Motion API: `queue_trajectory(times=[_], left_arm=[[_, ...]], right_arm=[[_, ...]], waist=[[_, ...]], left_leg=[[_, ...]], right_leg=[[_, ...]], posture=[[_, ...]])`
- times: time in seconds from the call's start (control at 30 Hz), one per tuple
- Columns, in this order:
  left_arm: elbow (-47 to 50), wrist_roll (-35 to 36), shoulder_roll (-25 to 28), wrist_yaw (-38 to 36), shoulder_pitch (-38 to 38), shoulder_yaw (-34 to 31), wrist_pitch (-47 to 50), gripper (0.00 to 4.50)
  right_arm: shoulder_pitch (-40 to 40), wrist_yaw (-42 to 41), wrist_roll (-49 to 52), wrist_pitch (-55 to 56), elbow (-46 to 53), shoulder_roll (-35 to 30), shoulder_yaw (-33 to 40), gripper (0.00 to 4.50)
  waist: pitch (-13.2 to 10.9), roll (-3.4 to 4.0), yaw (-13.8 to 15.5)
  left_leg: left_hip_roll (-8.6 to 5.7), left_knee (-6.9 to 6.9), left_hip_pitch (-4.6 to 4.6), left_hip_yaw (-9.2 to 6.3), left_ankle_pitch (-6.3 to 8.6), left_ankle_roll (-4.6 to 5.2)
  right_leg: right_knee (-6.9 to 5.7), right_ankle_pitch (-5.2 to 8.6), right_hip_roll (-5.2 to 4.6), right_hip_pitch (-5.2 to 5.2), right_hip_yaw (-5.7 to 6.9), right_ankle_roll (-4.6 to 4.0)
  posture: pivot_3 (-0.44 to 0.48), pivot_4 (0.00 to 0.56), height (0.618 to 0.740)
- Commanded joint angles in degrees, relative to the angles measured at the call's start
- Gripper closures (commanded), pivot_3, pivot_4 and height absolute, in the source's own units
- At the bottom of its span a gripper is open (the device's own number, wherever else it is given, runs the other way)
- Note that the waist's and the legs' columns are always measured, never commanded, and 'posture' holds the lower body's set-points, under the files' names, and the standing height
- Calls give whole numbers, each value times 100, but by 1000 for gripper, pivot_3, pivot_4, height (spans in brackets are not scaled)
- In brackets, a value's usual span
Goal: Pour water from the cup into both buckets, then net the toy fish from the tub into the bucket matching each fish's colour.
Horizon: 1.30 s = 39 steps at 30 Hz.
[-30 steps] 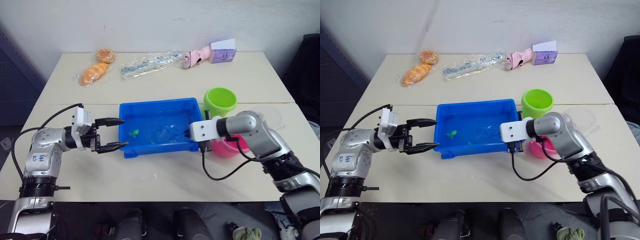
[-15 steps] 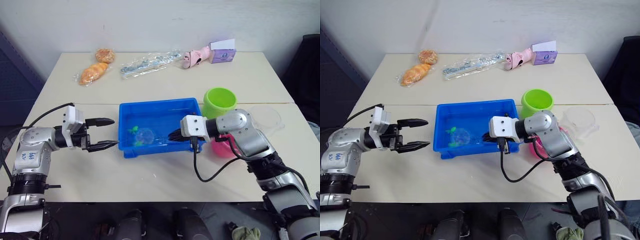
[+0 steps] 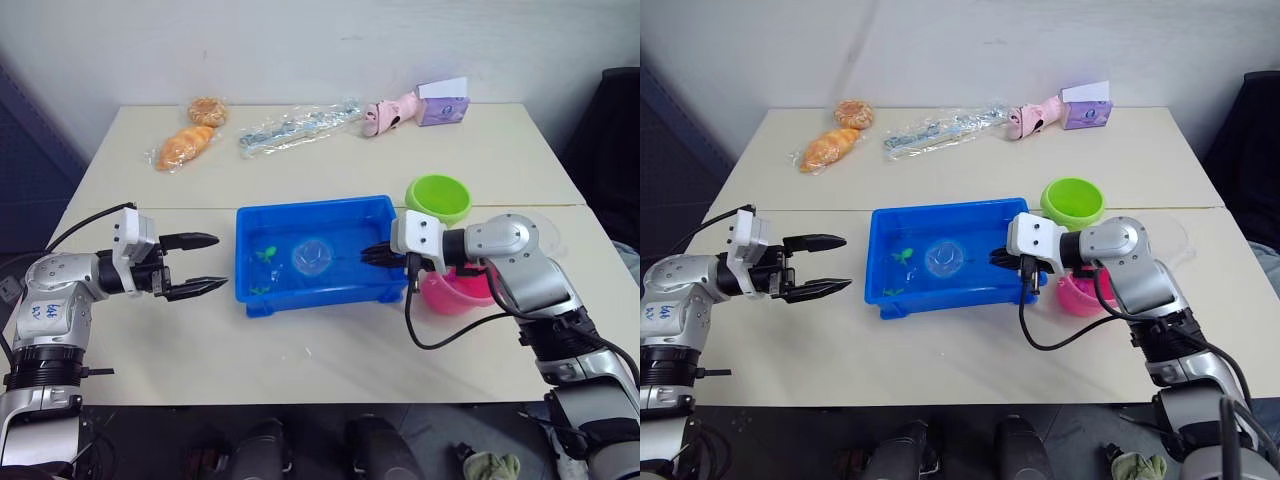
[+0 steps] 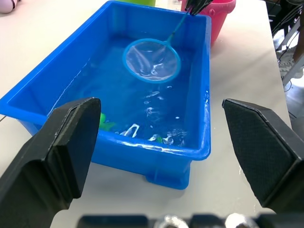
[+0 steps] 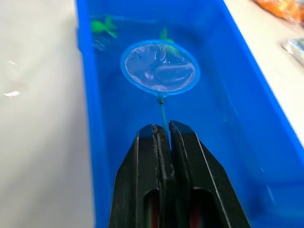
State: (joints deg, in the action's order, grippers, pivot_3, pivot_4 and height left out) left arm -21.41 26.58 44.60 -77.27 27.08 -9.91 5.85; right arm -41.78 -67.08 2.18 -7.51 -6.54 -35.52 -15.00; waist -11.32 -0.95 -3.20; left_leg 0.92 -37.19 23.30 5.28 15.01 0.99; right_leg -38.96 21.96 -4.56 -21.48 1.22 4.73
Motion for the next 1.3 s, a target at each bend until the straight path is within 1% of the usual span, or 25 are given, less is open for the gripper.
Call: queue_trajectory(times=[0.03, 0.3, 0.43, 0.6, 0.9, 1.07, 1.17, 1.3], left_arm=[[-136, -62, 79, -37, 157, -119, -217, 85], [-375, -138, 172, -176, 226, -129, -427, 85], [-332, -164, 217, -257, 185, -99, -450, 85], [-285, -211, 240, -349, 169, -64, -477, 85], [-242, -227, 214, -351, 165, -51, -446, 85], [-261, -242, 181, -330, 200, -32, -449, 85], [-271, -244, 170, -311, 214, -34, -450, 85], [-272, -239, 149, -265, 185, -54, -459, 85]], right_arm=[[-280, -124, -302, 178, -112, 18, -292, 4500], [-844, -224, -947, 154, -746, 386, -983, 4500], [-1000, -437, -1097, -119, -754, 636, -1294, 4500], [-1091, -445, -1108, -293, -741, 1057, -1413, 4500], [-1059, -184, -1154, -273, -906, 1449, -1331, 4500], [-985, 168, -1065, 233, -908, 1535, -1134, 4500], [-828, 15, -782, -11, -513, 1413, -932, 4500], [-533, -136, -460, -241, 114, 1083, -598, 4500]], waist=[[0, 0, 0], [0, -1, -3], [0, -2, -3], [1, -3, -10], [4, -9, -6], [4, -9, -19], [6, -12, -15], [5, -13, -7]], left_leg=[[0, 0, 0, -1, 0, 0], [0, -2, 1, 1, 0, 0], [0, -2, 1, 0, 0, 0], [0, -1, 1, 0, 0, 0], [-1, -2, 1, -1, 3, -1], [-1, -1, 1, -1, 3, -2], [-1, 0, 1, -1, 3, -2], [-1, 1, 1, -2, 4, -2]], right_leg=[[0, 0, 0, 0, 1, 0], [0, 0, -1, -1, 0, 0], [-2, 0, -1, -2, 1, 0], [-3, 0, -1, -2, 1, 0], [-4, 0, -4, -2, 3, -1], [-4, 0, -3, -3, 3, -1], [-4, 0, -3, -3, 4, -1], [-3, 0, -4, -2, 3, -1]], posture=[[0, 150, 740], [0, 150, 740], [0, 150, 740], [0, 150, 740], [0, 150, 740], [0, 150, 740], [0, 150, 740], [0, 150, 740]])
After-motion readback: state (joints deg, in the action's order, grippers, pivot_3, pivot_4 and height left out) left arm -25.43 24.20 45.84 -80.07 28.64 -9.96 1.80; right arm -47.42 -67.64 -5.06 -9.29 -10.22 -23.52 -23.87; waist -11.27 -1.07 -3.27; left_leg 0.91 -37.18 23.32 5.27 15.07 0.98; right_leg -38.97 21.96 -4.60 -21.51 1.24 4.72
